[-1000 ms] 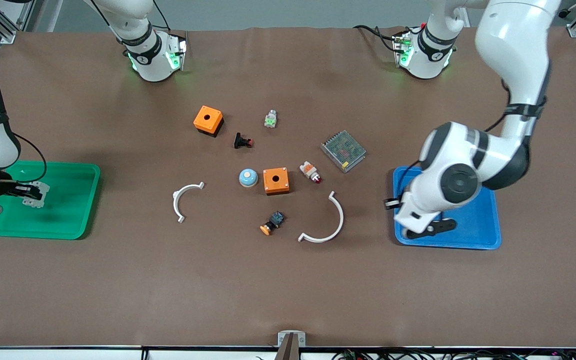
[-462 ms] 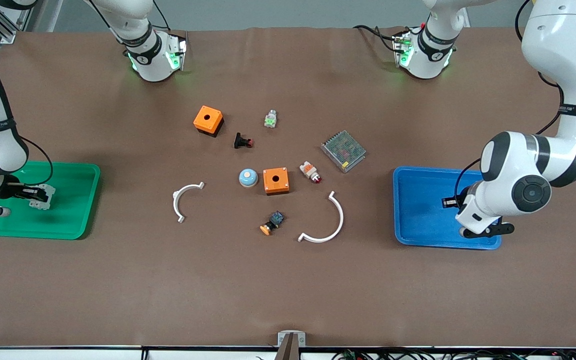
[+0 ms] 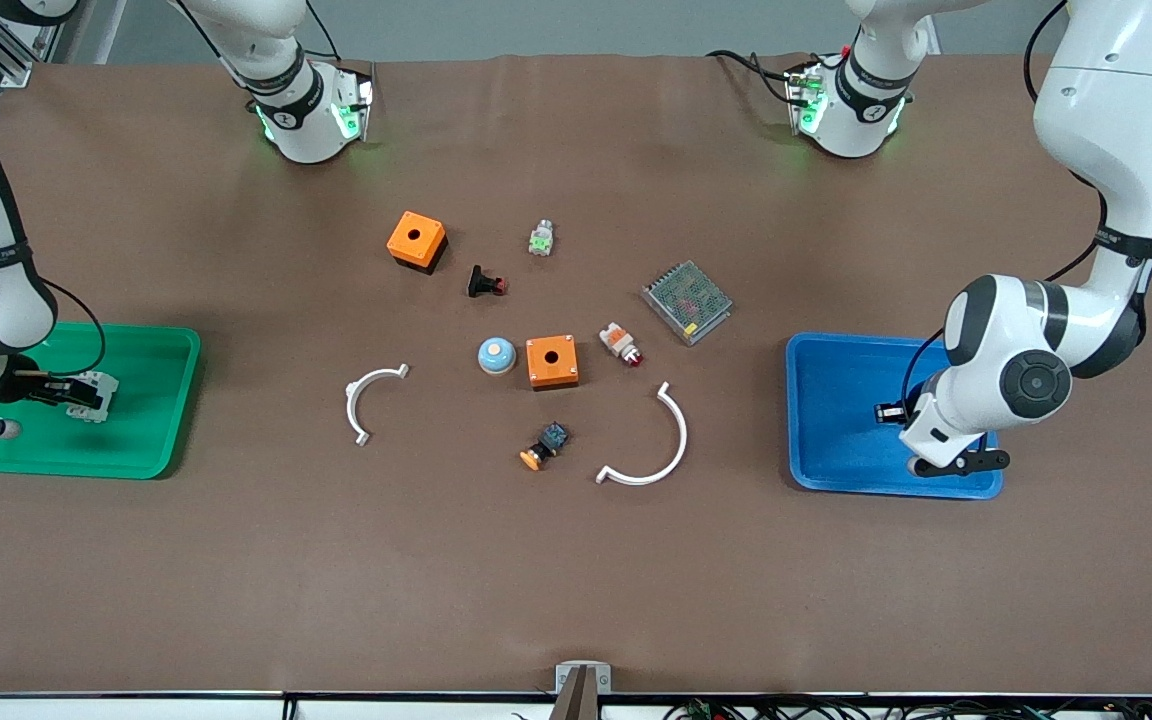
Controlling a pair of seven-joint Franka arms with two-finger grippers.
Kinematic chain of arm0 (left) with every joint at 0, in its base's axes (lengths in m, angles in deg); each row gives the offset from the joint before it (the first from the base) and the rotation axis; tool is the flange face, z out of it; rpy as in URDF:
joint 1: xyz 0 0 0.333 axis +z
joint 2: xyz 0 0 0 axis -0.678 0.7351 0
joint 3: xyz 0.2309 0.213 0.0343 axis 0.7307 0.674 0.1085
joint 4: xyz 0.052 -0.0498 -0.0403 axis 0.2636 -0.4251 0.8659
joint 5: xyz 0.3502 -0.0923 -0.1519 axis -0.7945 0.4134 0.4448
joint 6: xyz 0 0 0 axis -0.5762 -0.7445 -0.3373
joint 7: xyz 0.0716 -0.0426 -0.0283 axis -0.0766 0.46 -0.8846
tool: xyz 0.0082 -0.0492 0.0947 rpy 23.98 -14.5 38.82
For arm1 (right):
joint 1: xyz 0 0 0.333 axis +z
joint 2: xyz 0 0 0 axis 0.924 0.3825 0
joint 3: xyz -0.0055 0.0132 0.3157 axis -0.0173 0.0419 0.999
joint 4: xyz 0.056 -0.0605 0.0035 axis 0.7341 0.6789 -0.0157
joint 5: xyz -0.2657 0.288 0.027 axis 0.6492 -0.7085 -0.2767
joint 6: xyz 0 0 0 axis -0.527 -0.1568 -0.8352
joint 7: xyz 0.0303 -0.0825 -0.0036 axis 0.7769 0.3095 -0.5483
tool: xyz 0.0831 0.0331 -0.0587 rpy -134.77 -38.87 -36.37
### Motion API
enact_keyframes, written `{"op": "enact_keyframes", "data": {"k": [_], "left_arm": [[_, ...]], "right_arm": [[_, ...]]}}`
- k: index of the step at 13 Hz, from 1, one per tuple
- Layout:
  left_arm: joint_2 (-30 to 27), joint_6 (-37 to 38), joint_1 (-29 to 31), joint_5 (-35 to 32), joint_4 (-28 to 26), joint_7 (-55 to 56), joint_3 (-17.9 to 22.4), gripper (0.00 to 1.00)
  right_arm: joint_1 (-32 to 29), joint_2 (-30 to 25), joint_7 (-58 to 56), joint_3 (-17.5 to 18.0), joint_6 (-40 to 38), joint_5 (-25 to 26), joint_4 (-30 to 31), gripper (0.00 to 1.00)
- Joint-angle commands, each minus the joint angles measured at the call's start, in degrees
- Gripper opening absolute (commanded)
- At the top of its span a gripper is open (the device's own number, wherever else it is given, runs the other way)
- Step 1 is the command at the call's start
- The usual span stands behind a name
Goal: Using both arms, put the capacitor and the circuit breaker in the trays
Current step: 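Lower the breaker into the green tray while the left gripper lowers the capacitor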
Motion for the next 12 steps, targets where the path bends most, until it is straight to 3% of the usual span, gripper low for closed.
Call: {"op": "enact_keyframes", "data": {"k": [1, 4, 7, 8, 9, 10, 12], "left_arm": [[-0.9, -3.0, 1.3, -1.2, -2.4, 0.6, -1.0, 0.29], [-0.9, -5.3, 2.1, -1.2, -3.5, 0.4, -1.0, 0.29], [-0.9, -6.9, 2.1, -1.2, -4.7, 0.3, -1.0, 0.3], [-0.9, -7.1, 2.1, -1.2, -4.9, 0.2, -1.0, 0.4], [-1.3, -6.9, 2.1, -1.2, -4.9, -0.1, -1.0, 0.63], [-1.8, -6.3, 2.0, -1.2, -4.9, -0.2, -1.1, 0.93], [-5.7, -0.8, 1.9, -1.2, -4.5, -0.7, -1.2, 0.99]], "right_arm": [[1.4, -2.0, 0.4, 0.8, -11.7, 0.8, -6.5, 1.0], [6.1, -3.4, 6.0, 0.6, -27.0, 1.1, -16.1, 1.0], [11.7, -7.6, 12.7, 0.6, -32.5, 3.2, -16.5, 1.0], [13.3, -8.9, 14.8, 0.7, -34.9, 3.2, -16.4, 1.0], [14.9, -10.4, 16.6, 0.7, -36.2, 3.3, -16.1, 1.0], [16.2, -11.9, 18.1, 0.8, -37.8, 3.2, -16.0, 1.0], [19.2, -14.8, 21.7, 0.8, -40.7, 3.2, -15.8, 1.0]]}}
